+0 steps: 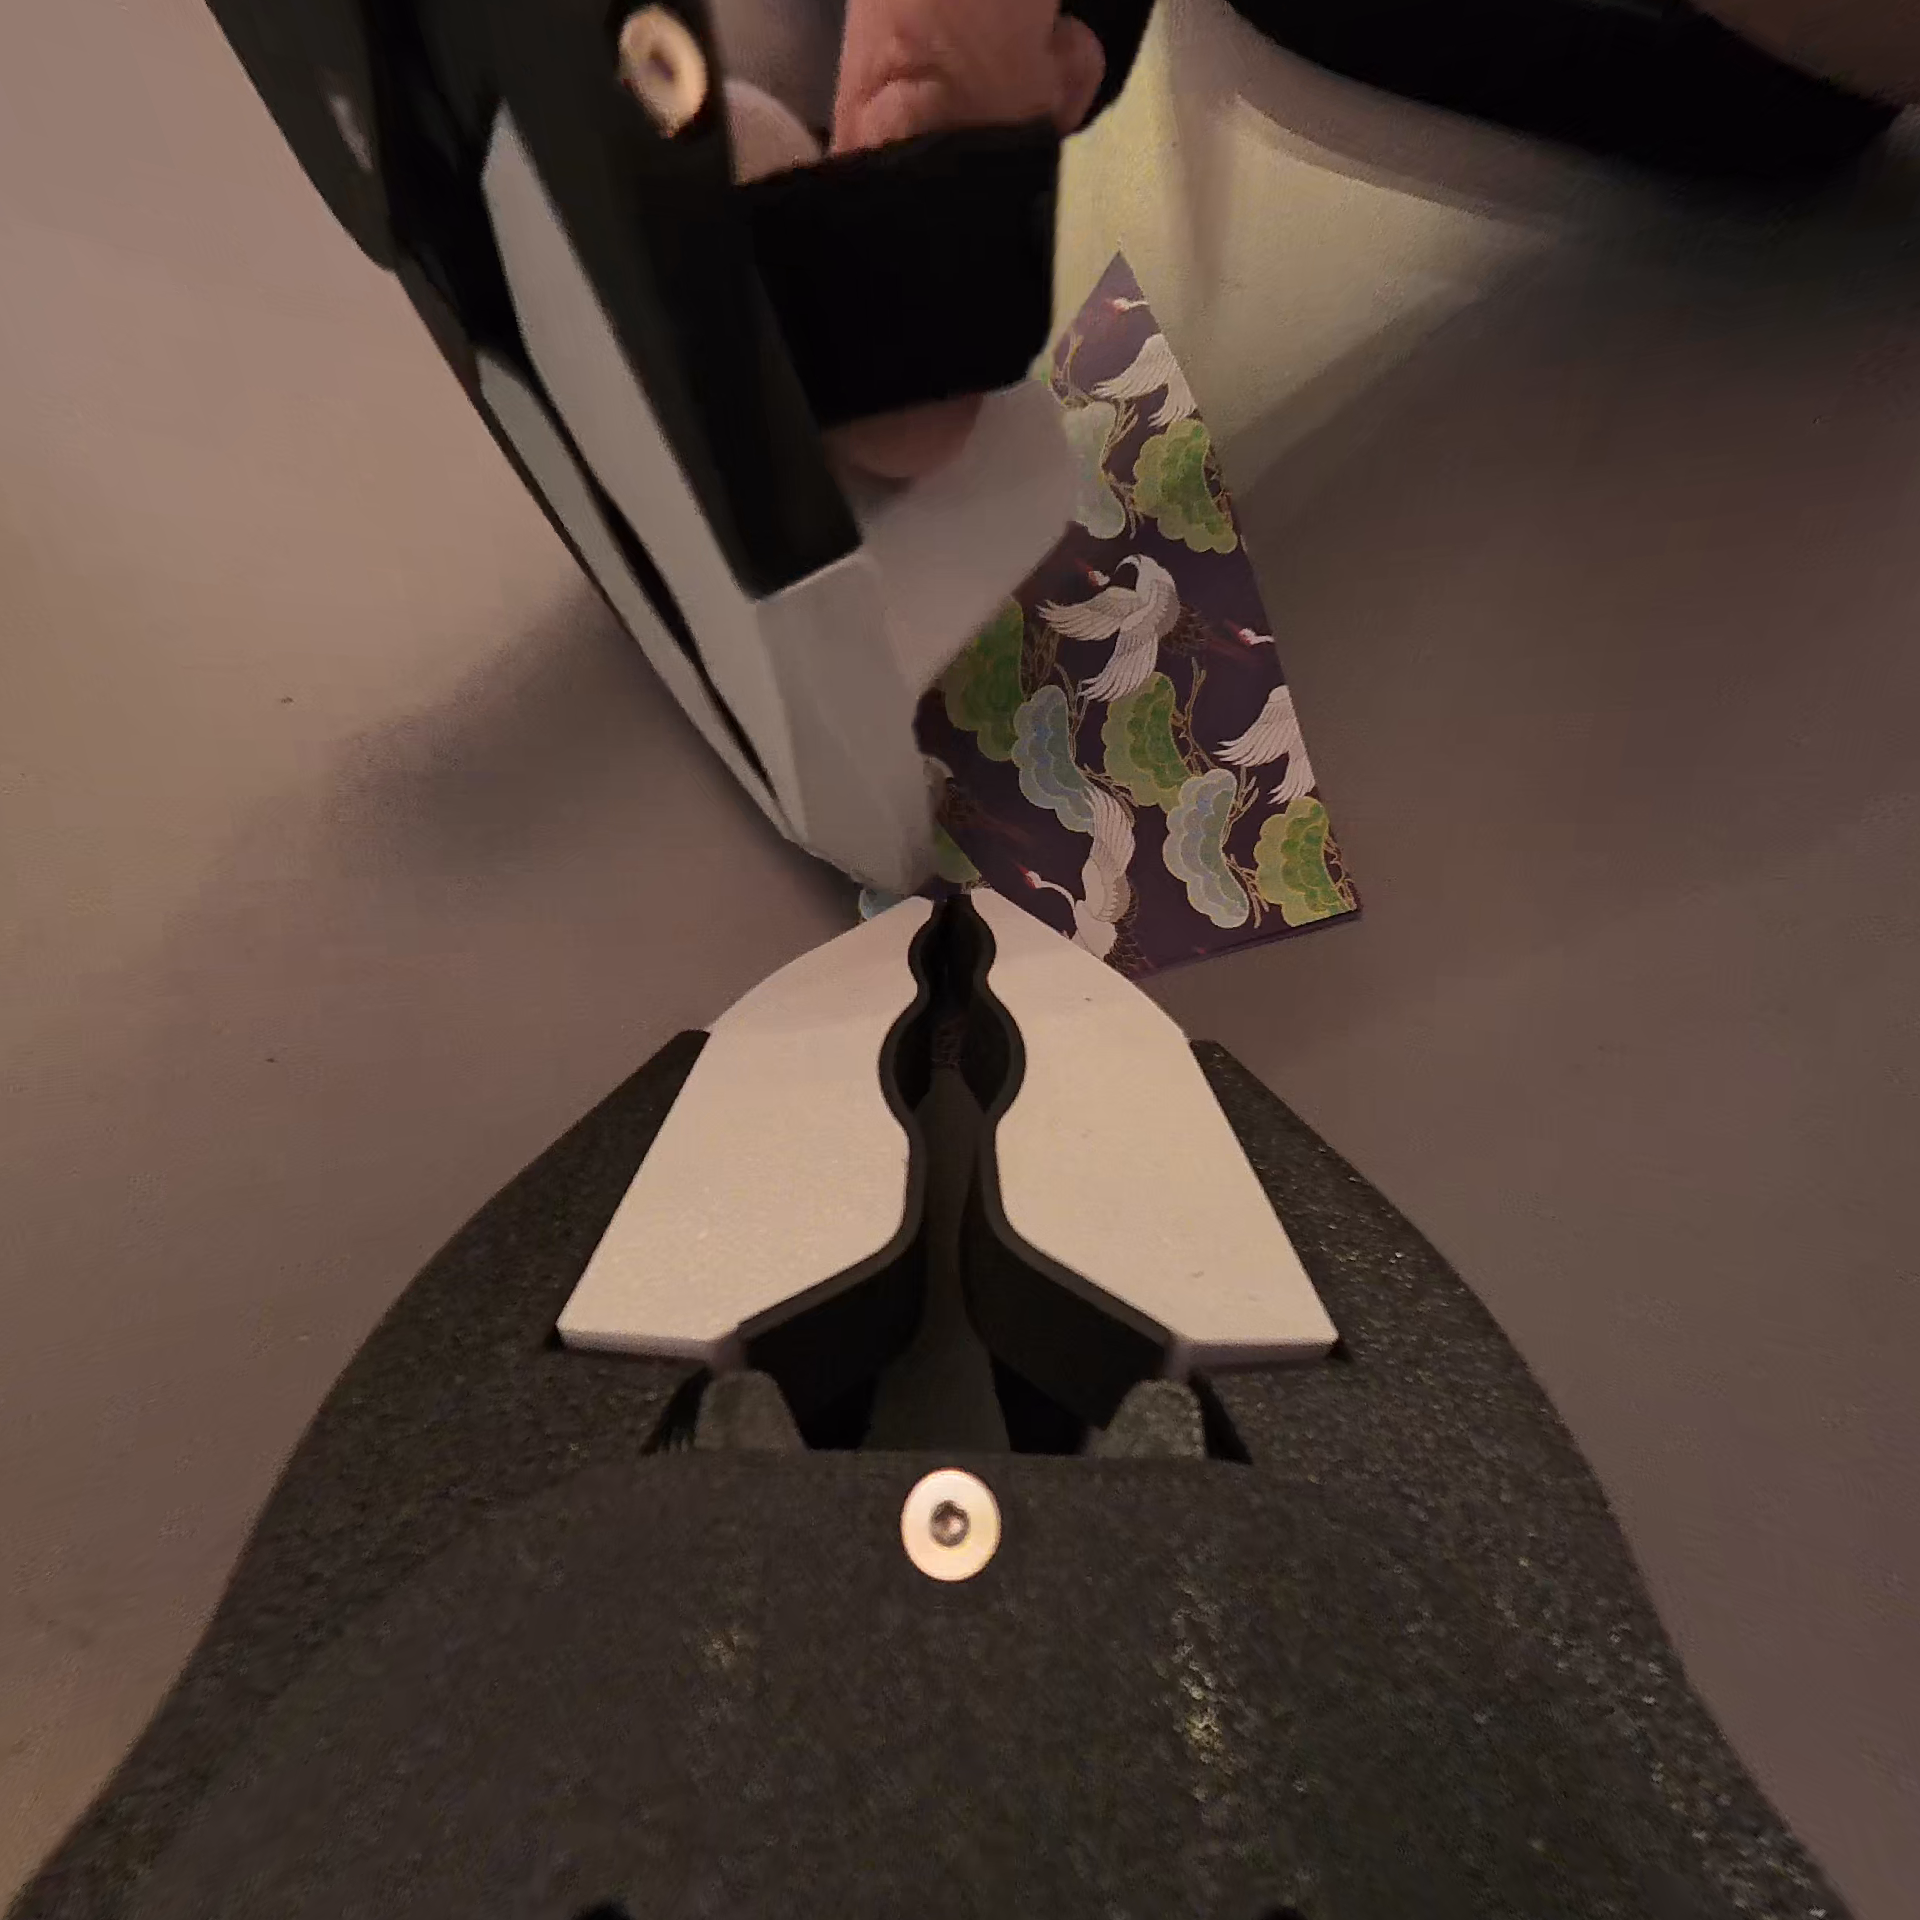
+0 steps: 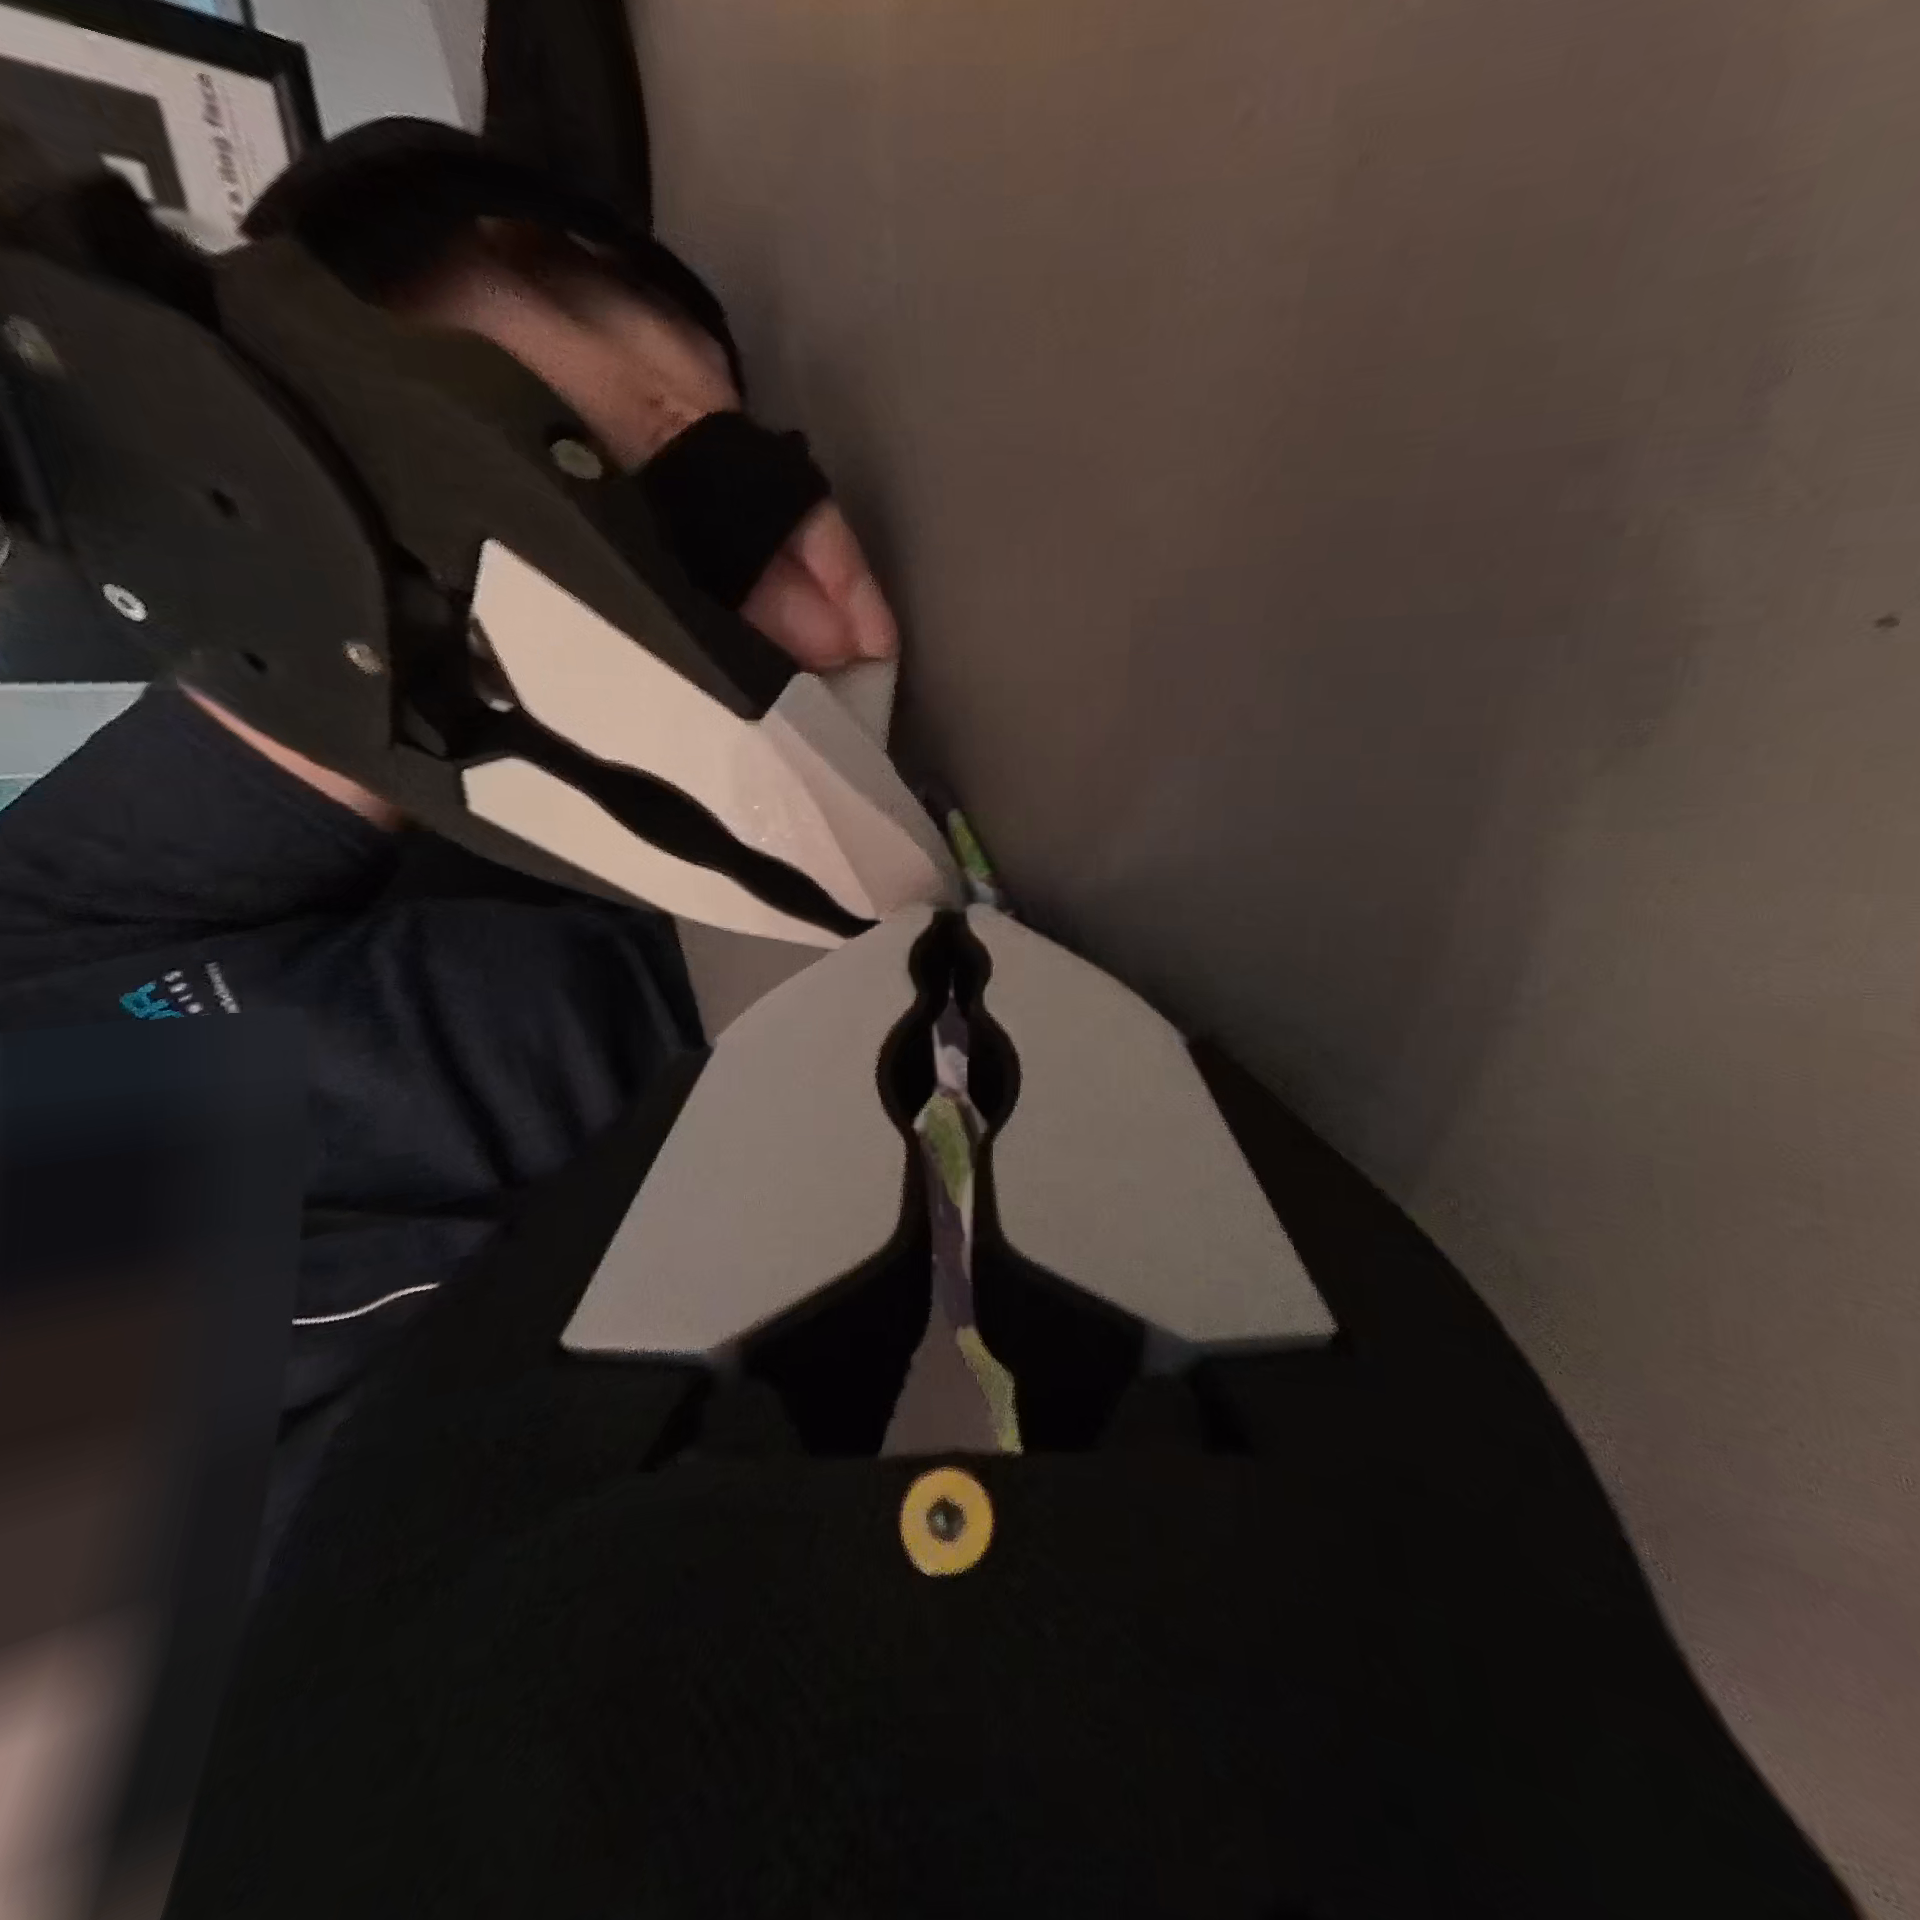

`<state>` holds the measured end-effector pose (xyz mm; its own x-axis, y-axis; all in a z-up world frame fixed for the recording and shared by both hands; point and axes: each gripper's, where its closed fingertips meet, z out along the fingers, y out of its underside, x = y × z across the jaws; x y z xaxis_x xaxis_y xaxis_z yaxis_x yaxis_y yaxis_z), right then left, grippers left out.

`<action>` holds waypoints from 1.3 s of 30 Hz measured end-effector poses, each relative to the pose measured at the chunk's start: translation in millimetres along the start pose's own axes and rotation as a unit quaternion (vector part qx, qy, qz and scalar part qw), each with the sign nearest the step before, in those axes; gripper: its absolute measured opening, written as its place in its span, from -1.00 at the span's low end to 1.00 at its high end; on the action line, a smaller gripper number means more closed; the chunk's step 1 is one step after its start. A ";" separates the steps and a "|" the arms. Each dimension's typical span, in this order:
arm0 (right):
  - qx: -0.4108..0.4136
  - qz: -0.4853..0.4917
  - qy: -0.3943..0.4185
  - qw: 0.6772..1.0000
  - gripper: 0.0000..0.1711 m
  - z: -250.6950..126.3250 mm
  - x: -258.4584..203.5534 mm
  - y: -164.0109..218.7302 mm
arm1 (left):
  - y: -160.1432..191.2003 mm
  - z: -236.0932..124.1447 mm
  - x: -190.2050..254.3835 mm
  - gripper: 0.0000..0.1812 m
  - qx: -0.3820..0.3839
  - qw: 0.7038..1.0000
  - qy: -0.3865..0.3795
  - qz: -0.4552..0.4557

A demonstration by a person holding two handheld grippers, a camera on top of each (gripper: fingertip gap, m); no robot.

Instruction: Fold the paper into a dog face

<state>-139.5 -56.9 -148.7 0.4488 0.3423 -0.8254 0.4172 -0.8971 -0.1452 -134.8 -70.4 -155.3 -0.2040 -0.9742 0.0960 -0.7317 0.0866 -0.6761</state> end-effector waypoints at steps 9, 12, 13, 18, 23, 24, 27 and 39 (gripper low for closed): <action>-0.037 -0.007 0.028 0.999 -0.98 3.8 4.3 5.3 | 0.1 0.1 -0.3 -1.00 0.003 1.000 -0.012 0.004; -0.052 -0.016 0.044 0.998 -0.98 4.0 4.2 10.1 | 0.1 0.1 -0.3 -1.00 0.003 1.000 -0.013 0.002; -0.055 -0.023 0.048 0.997 -0.98 4.0 4.1 11.4 | -0.1 0.1 -0.4 -1.00 0.003 1.000 -0.013 0.002; -0.050 -0.035 0.039 0.997 -0.98 4.4 3.3 13.6 | -0.3 0.1 -0.6 -1.00 0.002 1.000 -0.012 0.000; -0.064 -0.039 0.030 0.997 -0.98 6.8 0.2 20.8 | -0.6 0.2 -0.8 -1.00 0.002 1.000 -0.012 -0.003; -0.066 -0.042 0.034 0.996 -0.98 7.1 0.2 21.5 | -0.6 0.1 -0.8 -1.00 0.002 1.000 -0.012 -0.003; -0.071 -0.041 0.042 0.996 -0.98 6.2 0.7 23.8 | -0.7 0.2 -1.0 -0.99 0.001 1.000 -0.010 -0.005; -0.085 -0.033 0.052 0.994 -0.98 4.5 0.3 35.6 | -0.8 0.2 -1.2 -0.99 0.001 1.000 -0.009 -0.006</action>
<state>-128.1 -90.0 -156.6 0.4911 0.4342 -0.7551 0.5729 -0.8141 -0.0955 -133.8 -69.3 -155.1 -0.1830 -0.9789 0.0907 -0.7323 0.0742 -0.6769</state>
